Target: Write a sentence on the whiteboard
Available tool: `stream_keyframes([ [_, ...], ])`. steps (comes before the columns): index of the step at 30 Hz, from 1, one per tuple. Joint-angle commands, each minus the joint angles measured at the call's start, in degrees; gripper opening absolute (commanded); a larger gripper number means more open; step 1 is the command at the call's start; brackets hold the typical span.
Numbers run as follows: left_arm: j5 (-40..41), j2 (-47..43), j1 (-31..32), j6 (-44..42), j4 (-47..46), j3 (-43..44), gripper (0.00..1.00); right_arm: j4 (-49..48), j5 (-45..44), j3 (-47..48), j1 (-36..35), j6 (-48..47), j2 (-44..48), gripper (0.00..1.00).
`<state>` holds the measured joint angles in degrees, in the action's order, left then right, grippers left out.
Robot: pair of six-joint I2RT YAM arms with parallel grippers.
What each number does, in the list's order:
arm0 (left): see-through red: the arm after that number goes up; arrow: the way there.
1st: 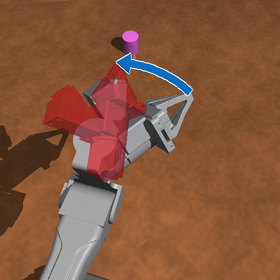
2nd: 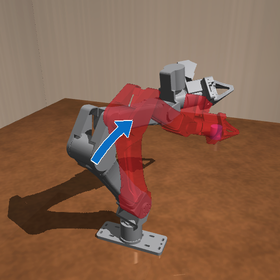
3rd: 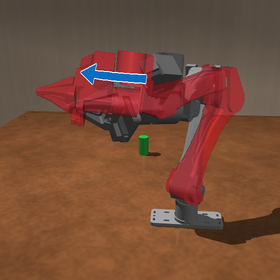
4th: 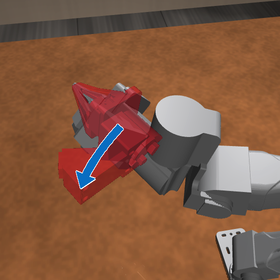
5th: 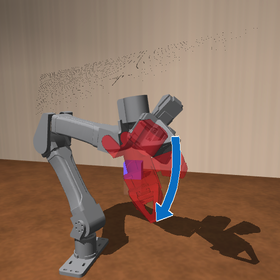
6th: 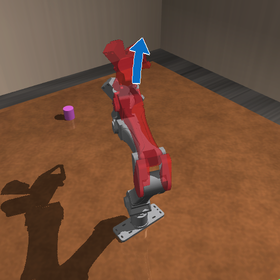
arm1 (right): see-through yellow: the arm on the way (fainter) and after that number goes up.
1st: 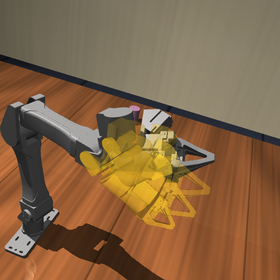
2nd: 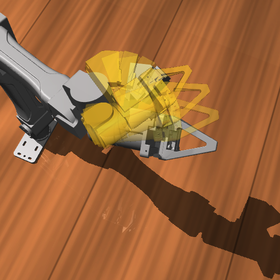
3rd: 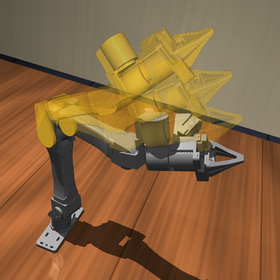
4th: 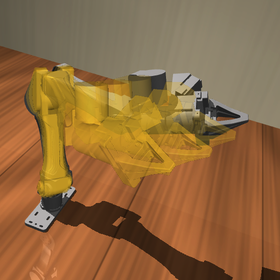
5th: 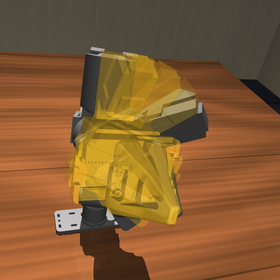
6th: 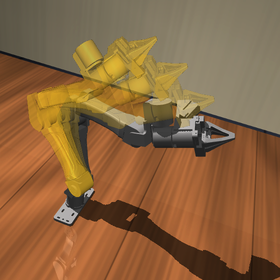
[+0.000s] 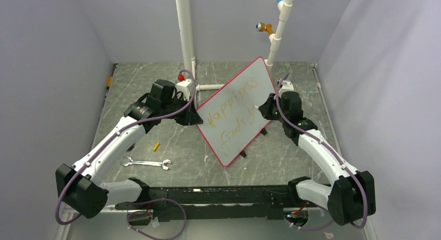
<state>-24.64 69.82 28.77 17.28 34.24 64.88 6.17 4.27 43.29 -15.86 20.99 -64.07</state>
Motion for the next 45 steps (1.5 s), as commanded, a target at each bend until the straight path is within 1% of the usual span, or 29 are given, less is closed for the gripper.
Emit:
stream_keyframes([
  [1,22.1,1.6,-0.7,-16.1,5.1,-1.9,0.00,-3.2,1.9,-1.9,0.2,-0.1,1.1,0.00],
  [8,22.2,1.6,-0.6,-16.1,5.1,-2.0,0.00,-3.0,2.1,-5.0,0.2,0.0,2.0,0.00],
  [14,22.2,1.7,-0.6,-16.0,5.0,-1.9,0.00,-1.8,0.0,-6.7,0.2,-0.2,3.0,0.00],
  [20,22.5,1.7,-0.5,-16.0,5.1,-2.0,0.00,0.1,-2.9,-3.5,0.6,-1.1,1.4,0.00],
  [32,22.6,1.7,-0.4,-16.1,5.1,-2.0,0.00,0.2,-2.5,4.2,1.2,-1.5,-4.1,0.00],
  [37,22.7,1.7,-0.3,-16.1,5.1,-2.0,0.00,-0.4,-0.6,5.3,1.2,-1.2,-4.7,0.00],
  [45,22.6,1.8,-0.3,-16.1,5.1,-1.9,0.00,-1.1,3.6,3.8,1.2,-1.0,-2.9,0.00],
])
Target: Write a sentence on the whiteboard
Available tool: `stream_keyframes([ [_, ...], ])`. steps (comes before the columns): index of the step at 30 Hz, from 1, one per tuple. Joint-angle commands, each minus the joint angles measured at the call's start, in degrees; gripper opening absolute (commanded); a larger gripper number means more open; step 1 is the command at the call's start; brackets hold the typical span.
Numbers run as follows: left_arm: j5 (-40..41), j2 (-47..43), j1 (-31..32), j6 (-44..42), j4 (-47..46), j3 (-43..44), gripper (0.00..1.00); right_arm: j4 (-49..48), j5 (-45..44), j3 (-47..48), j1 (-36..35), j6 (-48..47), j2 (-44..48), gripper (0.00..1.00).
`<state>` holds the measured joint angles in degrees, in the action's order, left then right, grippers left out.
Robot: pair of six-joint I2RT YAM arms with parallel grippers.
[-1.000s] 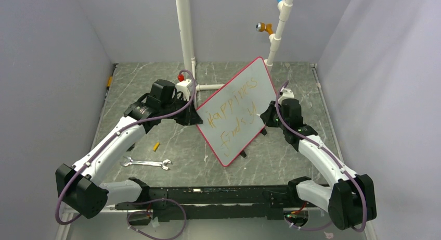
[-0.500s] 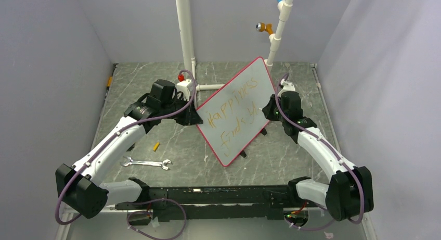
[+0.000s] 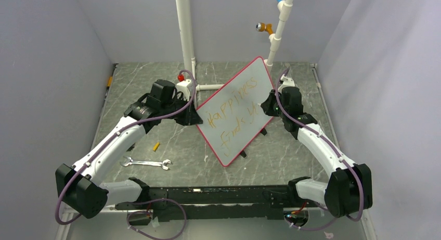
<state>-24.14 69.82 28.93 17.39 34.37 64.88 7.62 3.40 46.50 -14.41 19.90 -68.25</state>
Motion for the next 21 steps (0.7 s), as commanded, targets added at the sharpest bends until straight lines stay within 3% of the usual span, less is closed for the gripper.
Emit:
stream_keyframes([
  [1,22.1,1.8,-0.5,-16.2,5.0,-1.9,0.00,-2.7,4.9,0.3,-0.3,0.1,1.5,0.00],
  [21,22.2,1.7,-0.5,-16.2,5.0,-1.9,0.00,-1.2,5.5,-3.1,-0.3,0.0,5.1,0.00],
])
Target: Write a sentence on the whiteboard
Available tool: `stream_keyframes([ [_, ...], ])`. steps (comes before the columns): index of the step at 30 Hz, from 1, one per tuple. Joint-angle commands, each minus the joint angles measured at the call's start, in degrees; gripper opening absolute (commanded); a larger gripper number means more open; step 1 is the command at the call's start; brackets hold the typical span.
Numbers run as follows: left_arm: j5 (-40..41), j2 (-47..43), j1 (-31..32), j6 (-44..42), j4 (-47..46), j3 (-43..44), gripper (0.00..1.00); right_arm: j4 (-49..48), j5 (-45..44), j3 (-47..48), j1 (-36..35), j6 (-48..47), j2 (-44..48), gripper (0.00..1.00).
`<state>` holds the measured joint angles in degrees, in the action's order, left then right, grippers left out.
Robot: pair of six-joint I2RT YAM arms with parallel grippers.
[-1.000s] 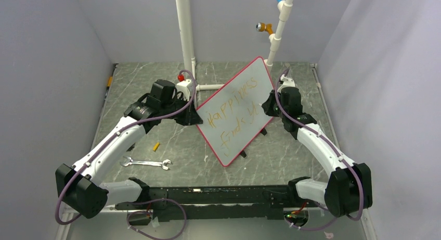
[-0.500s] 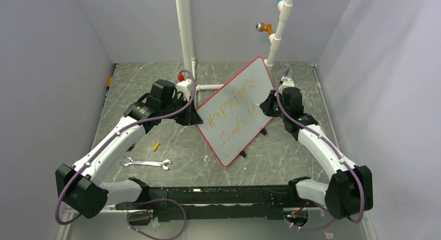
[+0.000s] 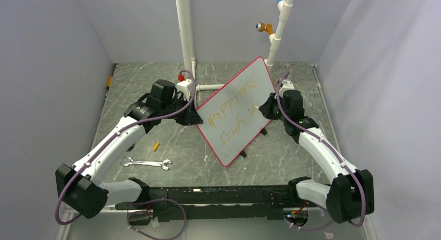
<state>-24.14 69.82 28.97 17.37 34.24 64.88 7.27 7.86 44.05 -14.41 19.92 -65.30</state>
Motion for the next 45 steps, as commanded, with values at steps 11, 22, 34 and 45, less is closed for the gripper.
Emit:
stream_keyframes([
  [11,22.5,1.9,-0.5,-16.1,5.3,-1.9,0.00,-0.6,-6.0,0.7,-0.2,0.6,5.6,0.00],
  [22,22.2,2.0,-0.4,-16.1,5.2,-2.0,0.00,-2.4,-6.4,4.1,1.6,0.6,0.2,0.00],
  [34,22.5,2.1,-0.4,-16.2,5.3,-2.0,0.00,-4.0,-4.0,5.5,2.6,0.4,-2.7,0.00],
  [45,22.7,2.1,-0.3,-16.2,5.3,-1.9,0.00,-5.5,-2.4,2.5,2.7,0.4,-4.0,0.00],
])
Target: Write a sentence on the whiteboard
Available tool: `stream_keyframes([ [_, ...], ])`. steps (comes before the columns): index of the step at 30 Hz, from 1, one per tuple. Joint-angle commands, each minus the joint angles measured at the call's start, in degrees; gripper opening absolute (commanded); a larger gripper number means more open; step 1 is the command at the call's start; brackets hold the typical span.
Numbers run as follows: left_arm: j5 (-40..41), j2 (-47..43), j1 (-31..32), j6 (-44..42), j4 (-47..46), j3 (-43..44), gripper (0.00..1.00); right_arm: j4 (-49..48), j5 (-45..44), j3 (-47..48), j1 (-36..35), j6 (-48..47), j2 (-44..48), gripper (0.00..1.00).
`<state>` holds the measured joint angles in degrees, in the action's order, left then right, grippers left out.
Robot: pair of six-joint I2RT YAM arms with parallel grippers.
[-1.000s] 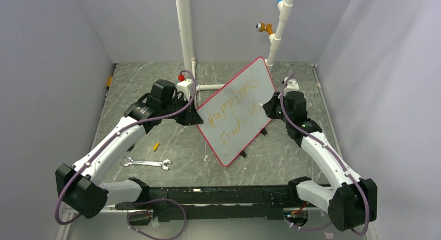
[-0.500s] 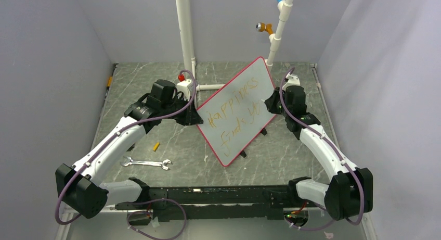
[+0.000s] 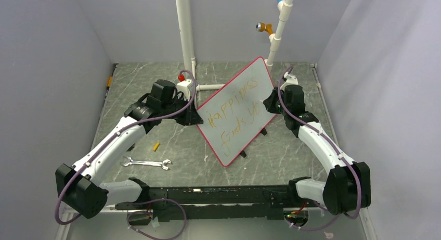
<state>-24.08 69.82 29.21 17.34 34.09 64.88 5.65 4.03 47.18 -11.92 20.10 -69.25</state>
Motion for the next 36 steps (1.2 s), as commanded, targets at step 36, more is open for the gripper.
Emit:
stream_keyframes([
  [36,23.2,1.9,-0.6,-16.3,5.5,-2.0,0.00,-4.9,-0.1,1.0,1.8,0.4,-5.6,0.00],
])
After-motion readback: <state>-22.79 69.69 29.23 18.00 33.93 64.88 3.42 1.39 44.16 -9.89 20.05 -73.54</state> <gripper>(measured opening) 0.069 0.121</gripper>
